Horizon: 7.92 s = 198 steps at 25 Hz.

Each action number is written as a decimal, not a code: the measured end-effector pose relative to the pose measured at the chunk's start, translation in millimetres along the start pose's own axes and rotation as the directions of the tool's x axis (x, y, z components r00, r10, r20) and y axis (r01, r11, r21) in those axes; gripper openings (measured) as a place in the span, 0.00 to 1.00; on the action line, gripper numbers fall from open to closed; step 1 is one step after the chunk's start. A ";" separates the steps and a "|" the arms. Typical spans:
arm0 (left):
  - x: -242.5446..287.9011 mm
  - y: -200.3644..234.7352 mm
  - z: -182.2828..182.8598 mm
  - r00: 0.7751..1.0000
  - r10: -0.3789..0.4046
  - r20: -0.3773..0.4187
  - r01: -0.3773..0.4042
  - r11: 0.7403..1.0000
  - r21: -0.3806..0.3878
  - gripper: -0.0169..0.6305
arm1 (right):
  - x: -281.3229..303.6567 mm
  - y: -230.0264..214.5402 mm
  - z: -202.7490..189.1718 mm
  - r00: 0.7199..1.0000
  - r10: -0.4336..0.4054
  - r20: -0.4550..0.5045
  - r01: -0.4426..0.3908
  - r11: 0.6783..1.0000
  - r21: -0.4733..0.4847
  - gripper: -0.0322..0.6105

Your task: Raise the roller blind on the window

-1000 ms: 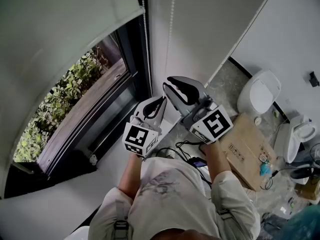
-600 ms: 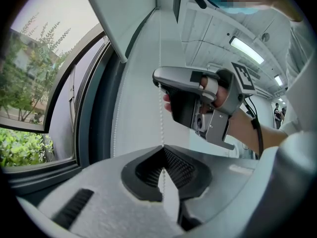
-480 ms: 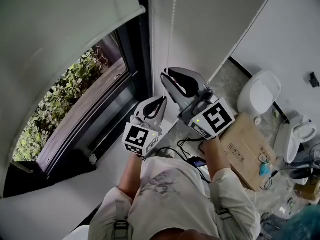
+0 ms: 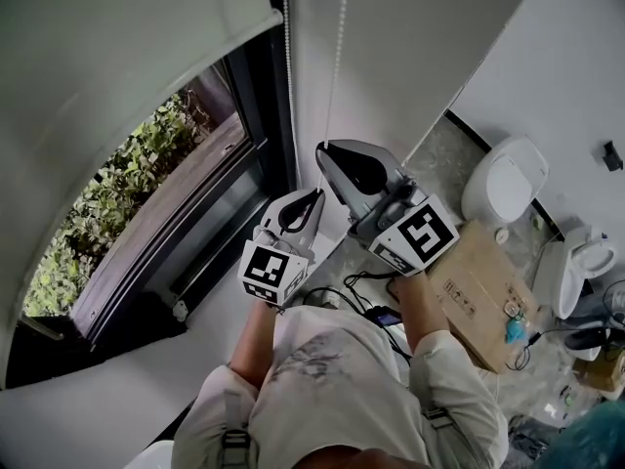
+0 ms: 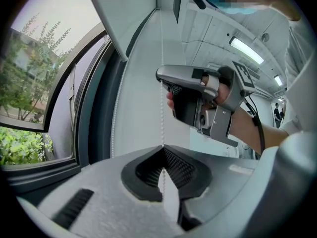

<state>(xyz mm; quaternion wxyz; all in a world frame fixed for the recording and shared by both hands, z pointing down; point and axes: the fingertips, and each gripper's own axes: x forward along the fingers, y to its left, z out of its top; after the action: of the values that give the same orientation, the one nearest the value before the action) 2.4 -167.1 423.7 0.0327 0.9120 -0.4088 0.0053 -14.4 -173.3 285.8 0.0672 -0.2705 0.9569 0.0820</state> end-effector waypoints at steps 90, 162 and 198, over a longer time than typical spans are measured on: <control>-7.3 11.3 73.4 0.993 -0.052 0.110 0.049 0.998 0.032 0.04 | -29.8 46.8 -193.0 0.961 -0.004 -0.277 0.035 0.994 0.108 0.06; -5.3 9.4 -20.5 1.000 -0.013 -0.010 0.013 1.000 -0.007 0.04 | -3.4 18.4 -44.1 1.000 0.008 -0.025 -0.008 1.000 0.012 0.08; -15.3 -3.1 -152.0 0.978 -0.008 -0.210 -0.007 0.998 -0.070 0.04 | -40.4 43.7 -166.2 0.982 0.003 -0.188 0.026 0.988 0.152 0.08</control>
<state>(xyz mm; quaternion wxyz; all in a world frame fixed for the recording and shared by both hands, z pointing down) -2.8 -144.0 574.7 0.1075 0.9048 -0.4027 0.0872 -17.5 -148.2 460.5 -0.0021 -0.2767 0.9608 -0.0184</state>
